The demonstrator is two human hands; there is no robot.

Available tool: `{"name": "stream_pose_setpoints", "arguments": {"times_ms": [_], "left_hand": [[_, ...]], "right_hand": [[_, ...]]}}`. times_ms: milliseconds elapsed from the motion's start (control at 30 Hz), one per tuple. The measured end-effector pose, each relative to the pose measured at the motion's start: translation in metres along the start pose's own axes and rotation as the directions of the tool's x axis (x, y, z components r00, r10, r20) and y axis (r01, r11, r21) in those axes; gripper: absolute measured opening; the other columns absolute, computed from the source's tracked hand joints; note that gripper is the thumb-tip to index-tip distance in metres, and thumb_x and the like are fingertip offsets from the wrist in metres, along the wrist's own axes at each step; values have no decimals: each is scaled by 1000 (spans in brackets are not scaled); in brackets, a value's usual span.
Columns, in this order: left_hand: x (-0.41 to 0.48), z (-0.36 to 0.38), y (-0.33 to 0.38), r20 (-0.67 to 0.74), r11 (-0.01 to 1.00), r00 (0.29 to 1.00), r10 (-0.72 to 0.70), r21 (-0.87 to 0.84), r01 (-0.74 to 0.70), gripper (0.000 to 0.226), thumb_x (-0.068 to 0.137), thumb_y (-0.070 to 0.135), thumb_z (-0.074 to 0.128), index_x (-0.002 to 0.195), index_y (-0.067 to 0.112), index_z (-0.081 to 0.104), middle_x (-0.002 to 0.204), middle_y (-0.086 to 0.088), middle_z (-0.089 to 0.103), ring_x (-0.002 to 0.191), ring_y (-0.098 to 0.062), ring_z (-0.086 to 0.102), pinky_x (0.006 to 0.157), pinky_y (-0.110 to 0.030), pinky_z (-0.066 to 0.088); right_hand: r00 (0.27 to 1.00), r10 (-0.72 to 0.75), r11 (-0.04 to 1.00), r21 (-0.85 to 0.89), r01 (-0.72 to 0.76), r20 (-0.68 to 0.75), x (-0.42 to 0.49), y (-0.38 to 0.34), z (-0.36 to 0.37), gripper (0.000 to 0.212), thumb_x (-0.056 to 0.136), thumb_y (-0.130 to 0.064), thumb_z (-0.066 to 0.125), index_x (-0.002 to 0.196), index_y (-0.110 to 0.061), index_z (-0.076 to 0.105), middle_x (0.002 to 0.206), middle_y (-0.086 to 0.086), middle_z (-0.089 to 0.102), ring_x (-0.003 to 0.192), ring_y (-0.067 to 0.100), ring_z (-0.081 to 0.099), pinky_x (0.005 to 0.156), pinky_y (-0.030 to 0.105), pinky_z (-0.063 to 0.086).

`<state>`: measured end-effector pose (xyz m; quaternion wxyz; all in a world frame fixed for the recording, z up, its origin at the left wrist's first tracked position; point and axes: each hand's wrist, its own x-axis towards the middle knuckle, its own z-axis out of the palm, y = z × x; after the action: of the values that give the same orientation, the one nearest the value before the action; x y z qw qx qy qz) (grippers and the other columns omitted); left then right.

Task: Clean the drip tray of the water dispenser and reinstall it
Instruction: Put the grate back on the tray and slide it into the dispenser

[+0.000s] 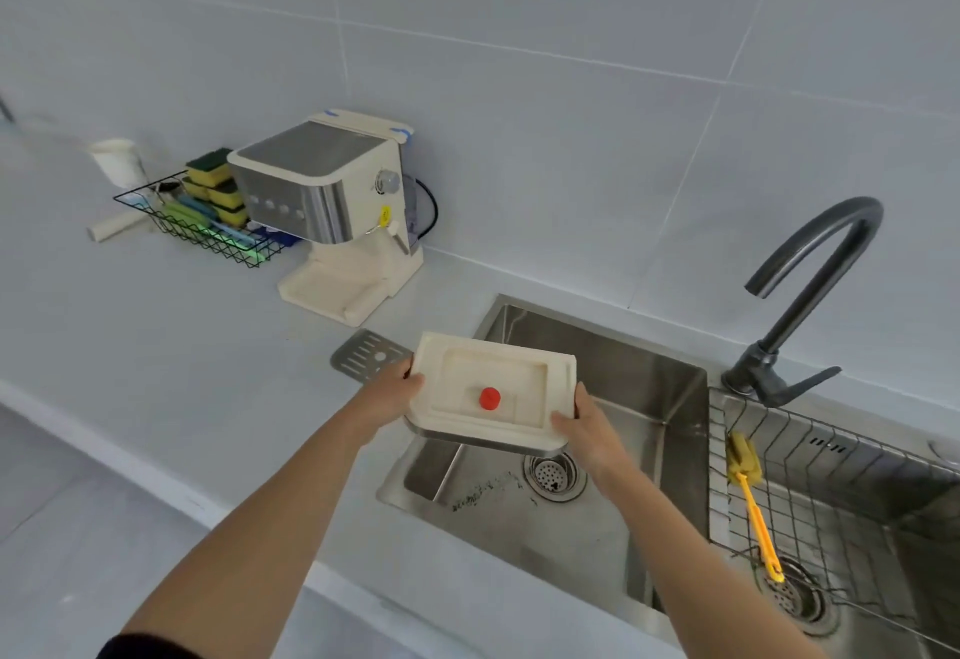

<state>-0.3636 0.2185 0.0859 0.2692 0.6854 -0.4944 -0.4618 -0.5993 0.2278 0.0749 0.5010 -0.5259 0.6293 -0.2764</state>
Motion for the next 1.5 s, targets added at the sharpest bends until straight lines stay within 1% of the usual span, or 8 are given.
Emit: {"name": "stream_pose_setpoints", "arguments": {"times_ms": [100, 233, 367, 633, 800, 967, 1333, 1500], "left_hand": [[9, -32, -24, 3, 1000, 1000, -19, 22, 19, 40, 96, 11, 39, 135, 11, 45, 129, -8, 55, 116, -23, 51, 94, -31, 39], [31, -79, -57, 32, 996, 999, -32, 84, 29, 36, 94, 8, 41, 129, 6, 50, 123, -13, 57, 103, -20, 50, 84, -28, 37], [58, -128, -93, 85, 985, 994, -71, 165, 56, 32, 92, 9, 46, 122, 3, 56, 114, -13, 61, 98, -22, 54, 81, -27, 39], [91, -181, -138, 197, 957, 979, -57, 288, -2, 24, 87, 11, 52, 103, 2, 66, 99, -15, 67, 91, -26, 59, 74, -27, 39], [99, -186, -143, 199, 937, 980, -22, 346, -50, 12, 86, 12, 55, 83, 5, 65, 85, -24, 63, 85, -32, 60, 61, -26, 31], [107, -185, -151, 199, 920, 980, -12, 385, -67, 21, 82, 15, 62, 92, -2, 71, 89, -20, 70, 89, -32, 66, 65, -24, 35], [115, -181, -151, 166, 895, 986, -1, 440, -73, 23, 78, 18, 69, 88, -2, 74, 78, -16, 68, 80, -29, 66, 68, -26, 40], [122, -183, -146, 189, 873, 982, -21, 482, -74, 36, 76, 22, 71, 49, 12, 50, 53, -5, 48, 65, -22, 51, 55, -29, 31]], "right_hand": [[1000, 22, 997, -68, -21, 12, 10, -8, 38, 44, 91, -1, 41, 134, -10, 35, 117, 8, 56, 101, 25, 55, 87, 40, 49], [995, 97, 983, -160, -94, 9, 30, -15, 100, 54, 91, -8, 43, 142, -8, 26, 129, 14, 53, 116, 31, 52, 100, 43, 44], [987, 159, 971, -176, -162, -34, 47, -17, 162, 50, 83, -9, 44, 133, -10, 38, 122, 13, 57, 112, 31, 54, 99, 48, 44], [959, 255, 956, -117, -269, -123, 37, -37, 237, 69, 88, -4, 41, 148, -19, 10, 132, 15, 49, 117, 32, 49, 94, 37, 42], [930, 317, 938, -82, -336, -185, 30, -40, 254, 66, 89, -6, 41, 148, -19, 12, 133, 15, 48, 113, 32, 50, 83, 37, 45], [905, 365, 891, -200, -408, -219, 31, -38, 259, 58, 89, -5, 48, 142, -7, 25, 122, 15, 54, 99, 24, 49, 75, 29, 41], [894, 382, 800, -401, -447, -234, 40, -44, 259, 58, 84, -16, 64, 133, -3, 37, 127, 14, 55, 117, 29, 52, 87, 32, 42], [884, 411, 843, -276, -462, -224, 44, -46, 252, 56, 81, -15, 67, 130, -3, 41, 128, 15, 55, 117, 30, 51, 92, 35, 42]]}}
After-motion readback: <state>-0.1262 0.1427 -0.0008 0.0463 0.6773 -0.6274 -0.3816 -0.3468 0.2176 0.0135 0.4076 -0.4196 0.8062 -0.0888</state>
